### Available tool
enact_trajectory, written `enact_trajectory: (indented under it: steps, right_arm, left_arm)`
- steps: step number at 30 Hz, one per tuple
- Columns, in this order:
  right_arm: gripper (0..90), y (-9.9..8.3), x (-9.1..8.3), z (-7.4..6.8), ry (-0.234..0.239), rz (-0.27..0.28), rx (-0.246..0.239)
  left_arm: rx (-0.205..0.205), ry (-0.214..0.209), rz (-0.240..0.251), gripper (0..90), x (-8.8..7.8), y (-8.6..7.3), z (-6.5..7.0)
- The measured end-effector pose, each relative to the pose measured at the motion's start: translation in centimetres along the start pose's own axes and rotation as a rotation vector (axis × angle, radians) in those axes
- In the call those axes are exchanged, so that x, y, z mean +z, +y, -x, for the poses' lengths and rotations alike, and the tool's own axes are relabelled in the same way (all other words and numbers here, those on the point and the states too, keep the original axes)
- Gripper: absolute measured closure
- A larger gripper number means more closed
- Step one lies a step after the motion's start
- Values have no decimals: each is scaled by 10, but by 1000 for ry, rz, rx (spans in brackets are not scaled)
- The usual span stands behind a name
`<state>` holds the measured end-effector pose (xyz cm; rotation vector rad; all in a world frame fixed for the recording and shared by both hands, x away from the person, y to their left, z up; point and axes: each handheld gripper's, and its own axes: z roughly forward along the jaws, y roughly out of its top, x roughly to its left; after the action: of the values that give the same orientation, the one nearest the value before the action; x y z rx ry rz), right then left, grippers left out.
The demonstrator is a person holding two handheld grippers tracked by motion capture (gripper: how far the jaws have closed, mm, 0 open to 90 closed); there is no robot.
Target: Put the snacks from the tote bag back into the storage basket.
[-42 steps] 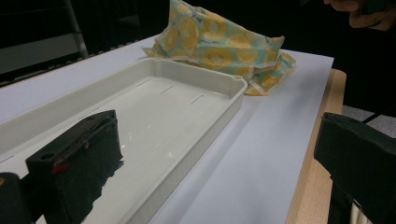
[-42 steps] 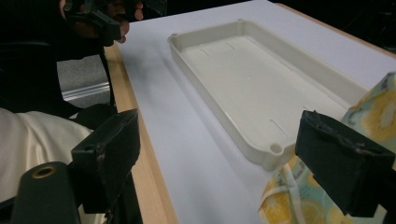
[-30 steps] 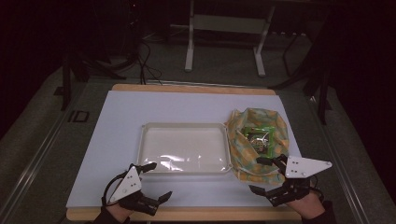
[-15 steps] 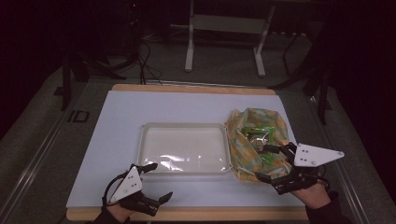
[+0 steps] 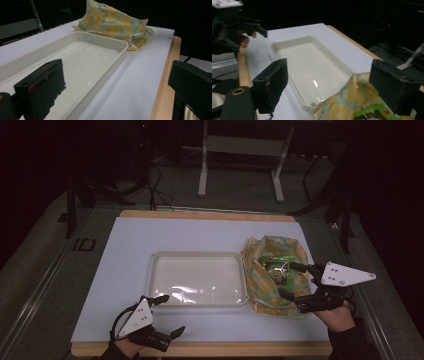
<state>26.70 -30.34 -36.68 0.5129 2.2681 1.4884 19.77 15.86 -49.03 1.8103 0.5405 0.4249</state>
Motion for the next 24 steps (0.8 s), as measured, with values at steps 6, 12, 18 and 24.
enact_trajectory:
  steps: [6, 12, 18, 24]
  right_arm:
    - [166, 0, 1, 10, -51, -15, 24]
    - [172, -4, 2, 19, -90, -25, 42]
    - [182, -9, 5, 28, -124, -43, 57]
    - [201, -15, 7, 37, -156, -45, 78]
  left_arm:
    - [3, -1, -4, 11, 0, 0, 0]
    - [5, -3, -9, 11, 0, 0, -1]
    - [5, -4, -4, 12, 1, 0, 0]
    - [9, -9, -2, 11, 1, 0, 0]
